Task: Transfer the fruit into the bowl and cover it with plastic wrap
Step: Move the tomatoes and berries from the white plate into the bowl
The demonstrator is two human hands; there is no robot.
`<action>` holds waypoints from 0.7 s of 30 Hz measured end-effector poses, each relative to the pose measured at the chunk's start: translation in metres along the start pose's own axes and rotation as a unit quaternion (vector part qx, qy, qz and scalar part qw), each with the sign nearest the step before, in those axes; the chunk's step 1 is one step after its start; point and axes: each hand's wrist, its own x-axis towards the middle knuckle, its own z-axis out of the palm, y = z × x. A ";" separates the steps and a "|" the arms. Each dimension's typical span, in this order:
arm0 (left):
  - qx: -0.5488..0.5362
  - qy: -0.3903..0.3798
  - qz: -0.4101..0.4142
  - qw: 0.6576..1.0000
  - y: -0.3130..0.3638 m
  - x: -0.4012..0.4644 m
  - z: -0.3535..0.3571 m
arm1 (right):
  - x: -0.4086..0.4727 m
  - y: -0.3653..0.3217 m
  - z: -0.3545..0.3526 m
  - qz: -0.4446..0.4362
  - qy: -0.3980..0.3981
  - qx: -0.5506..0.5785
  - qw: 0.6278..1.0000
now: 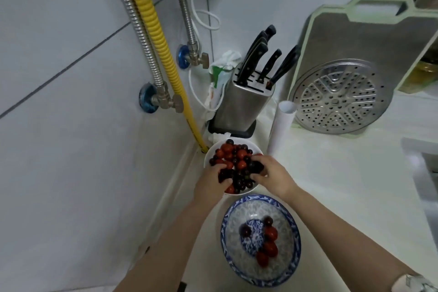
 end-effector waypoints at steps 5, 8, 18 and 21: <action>0.055 -0.012 -0.018 0.998 0.006 0.021 0.004 | 0.032 -0.008 0.005 -0.011 -0.061 -0.087 0.994; 0.083 -0.017 -0.038 0.996 0.005 0.034 0.010 | 0.042 -0.008 0.010 0.004 -0.062 -0.123 0.990; 0.056 0.008 -0.067 0.996 0.006 0.050 0.014 | 0.056 -0.009 0.029 0.043 -0.031 -0.131 0.990; 0.014 0.018 -0.066 0.998 0.005 0.048 0.015 | 0.054 -0.010 0.033 0.035 -0.009 -0.131 0.991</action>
